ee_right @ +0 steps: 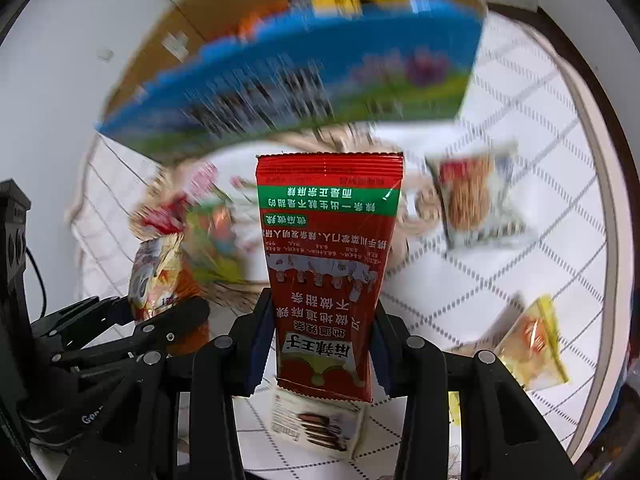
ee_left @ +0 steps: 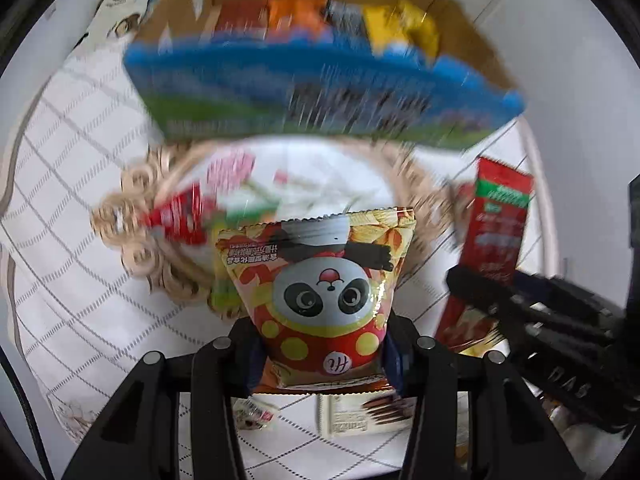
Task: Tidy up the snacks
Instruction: 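Carry both packets into the box and open both tools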
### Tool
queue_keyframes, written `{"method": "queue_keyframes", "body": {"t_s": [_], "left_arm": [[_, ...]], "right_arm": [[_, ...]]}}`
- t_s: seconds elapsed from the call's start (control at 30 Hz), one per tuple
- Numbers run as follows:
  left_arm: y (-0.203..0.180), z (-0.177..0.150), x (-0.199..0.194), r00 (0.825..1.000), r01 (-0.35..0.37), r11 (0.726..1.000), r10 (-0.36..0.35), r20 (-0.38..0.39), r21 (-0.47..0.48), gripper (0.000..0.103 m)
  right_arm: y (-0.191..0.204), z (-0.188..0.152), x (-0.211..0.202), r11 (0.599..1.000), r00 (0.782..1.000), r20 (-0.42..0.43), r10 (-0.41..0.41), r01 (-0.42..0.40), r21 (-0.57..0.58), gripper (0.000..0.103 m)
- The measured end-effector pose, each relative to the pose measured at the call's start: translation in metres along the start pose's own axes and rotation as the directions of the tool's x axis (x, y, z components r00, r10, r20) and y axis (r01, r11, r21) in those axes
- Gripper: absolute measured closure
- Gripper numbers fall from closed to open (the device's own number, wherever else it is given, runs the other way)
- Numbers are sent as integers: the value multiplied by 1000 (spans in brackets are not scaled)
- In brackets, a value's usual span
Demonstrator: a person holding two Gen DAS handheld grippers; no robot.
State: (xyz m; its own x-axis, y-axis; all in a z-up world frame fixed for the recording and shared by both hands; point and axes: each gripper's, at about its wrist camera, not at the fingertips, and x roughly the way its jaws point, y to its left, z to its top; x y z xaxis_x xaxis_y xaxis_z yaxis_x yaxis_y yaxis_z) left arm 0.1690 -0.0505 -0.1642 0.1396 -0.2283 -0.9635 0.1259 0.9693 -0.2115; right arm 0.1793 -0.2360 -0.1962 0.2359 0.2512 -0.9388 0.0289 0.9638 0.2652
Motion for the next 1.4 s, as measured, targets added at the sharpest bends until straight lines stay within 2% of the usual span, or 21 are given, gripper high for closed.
{"method": "queue_keyframes", "body": {"t_s": [0.13, 0.27, 0.43, 0.57, 0.7, 0.83, 1.2, 1.27, 1.3, 1.33, 1.37, 1.4], "left_arm": [[-6, 33, -40, 997, 33, 999, -34, 71, 8, 59], [-13, 86, -63, 993, 29, 999, -31, 113, 19, 59], [-9, 150, -66, 991, -17, 1000, 15, 134, 19, 59], [-7, 201, -41, 996, -40, 999, 40, 86, -4, 59], [-3, 232, 3, 997, -82, 997, 82, 2, -2, 59], [5, 245, 41, 993, -91, 996, 89, -79, -22, 59], [16, 244, 94, 977, -115, 993, 109, -186, -21, 58], [16, 240, 97, 975, -117, 993, 110, -191, -22, 58], [16, 239, 99, 974, -113, 993, 107, -197, -19, 55], [17, 239, 100, 973, -114, 993, 107, -205, -23, 51], [17, 242, 102, 973, -110, 993, 102, -208, -29, 38], [18, 244, 103, 974, -103, 994, 94, -206, -35, 24]], "right_arm": [[8, 30, -38, 999, 997, 61, 42, -41, -11, 58], [15, 80, -59, 998, 990, 127, 56, -55, -10, 58], [23, 140, -90, 999, 969, 246, -14, 22, -27, 58], [19, 189, -89, 995, 958, 273, -86, 96, -23, 58], [13, 224, -62, 985, 962, 219, -161, 170, -24, 58], [5, 238, -25, 973, 965, 141, -222, 228, -31, 58], [-24, 238, 36, 964, 964, -19, -264, 263, -25, 57], [-27, 239, 45, 963, 961, -62, -269, 268, -27, 52], [-28, 240, 49, 962, 958, -87, -272, 270, -28, 45], [-29, 240, 52, 962, 957, -105, -271, 270, -27, 30], [-29, 240, 53, 967, 960, -113, -256, 254, -29, 25], [-29, 240, 53, 966, 959, -116, -259, 257, -29, 23]]}}
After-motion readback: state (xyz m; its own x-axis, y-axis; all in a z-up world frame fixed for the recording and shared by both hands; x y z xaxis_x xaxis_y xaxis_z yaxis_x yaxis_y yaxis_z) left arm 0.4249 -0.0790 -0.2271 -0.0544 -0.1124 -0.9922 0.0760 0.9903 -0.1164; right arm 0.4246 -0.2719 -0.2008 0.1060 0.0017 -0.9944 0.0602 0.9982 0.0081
